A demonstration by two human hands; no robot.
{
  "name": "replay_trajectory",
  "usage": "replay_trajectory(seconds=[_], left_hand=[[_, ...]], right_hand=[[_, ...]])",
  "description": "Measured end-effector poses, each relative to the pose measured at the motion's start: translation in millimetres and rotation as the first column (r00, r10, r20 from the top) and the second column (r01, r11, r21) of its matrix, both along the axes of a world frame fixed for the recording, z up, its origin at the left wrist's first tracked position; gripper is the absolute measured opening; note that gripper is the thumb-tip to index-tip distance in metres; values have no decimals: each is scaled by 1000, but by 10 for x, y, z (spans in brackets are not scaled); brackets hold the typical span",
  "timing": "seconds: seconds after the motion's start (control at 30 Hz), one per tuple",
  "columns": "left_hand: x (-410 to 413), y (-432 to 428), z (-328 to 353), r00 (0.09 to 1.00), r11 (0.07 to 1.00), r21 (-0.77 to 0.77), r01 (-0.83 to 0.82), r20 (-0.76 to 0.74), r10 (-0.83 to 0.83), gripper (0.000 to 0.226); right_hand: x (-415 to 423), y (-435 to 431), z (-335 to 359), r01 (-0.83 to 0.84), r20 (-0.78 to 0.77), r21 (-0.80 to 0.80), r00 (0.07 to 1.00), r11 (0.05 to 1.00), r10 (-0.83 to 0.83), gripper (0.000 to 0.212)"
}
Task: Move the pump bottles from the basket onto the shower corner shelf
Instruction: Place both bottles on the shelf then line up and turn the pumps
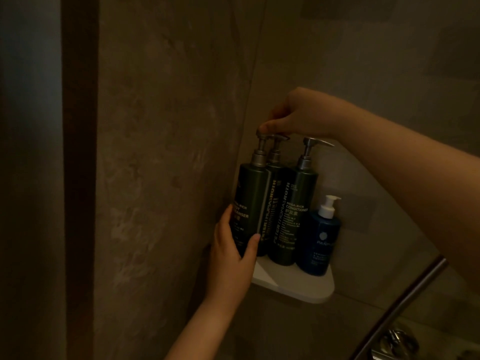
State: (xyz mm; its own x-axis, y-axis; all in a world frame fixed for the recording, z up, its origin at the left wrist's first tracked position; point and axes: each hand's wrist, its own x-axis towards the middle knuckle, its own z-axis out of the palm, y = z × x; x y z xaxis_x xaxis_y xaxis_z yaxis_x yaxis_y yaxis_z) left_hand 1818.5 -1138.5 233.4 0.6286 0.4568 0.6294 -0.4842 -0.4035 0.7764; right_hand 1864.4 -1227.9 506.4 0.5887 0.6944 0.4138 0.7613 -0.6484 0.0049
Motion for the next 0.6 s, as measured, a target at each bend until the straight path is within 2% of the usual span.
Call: replay_trajectory(seconds=[0.13,0.27,0.33,0.43,0.6], left_hand=[[27,-51,-4,996,996,-10,-93,-14,93,76],[68,-131,38,967,965,74,-252,0,253,85],[75,-154,58,959,956,86,-281,-1,282,84],[46,-154,37,971,967,93,-237,-11,239,81],[-20,-114,-20,998,997,46,-61,-23,62,66]], right_hand=[[4,-15,10,15,10,-1,1000,1000,-15,39],[-4,-20,24,25,5,16,1000,1000,-25,40],[-4,-15,22,41,0,32,999,999,-41,37],[2,-20,15,55,4,48,998,997,-55,39],[5,-13,-4,36,33,41,999,999,-37,39]])
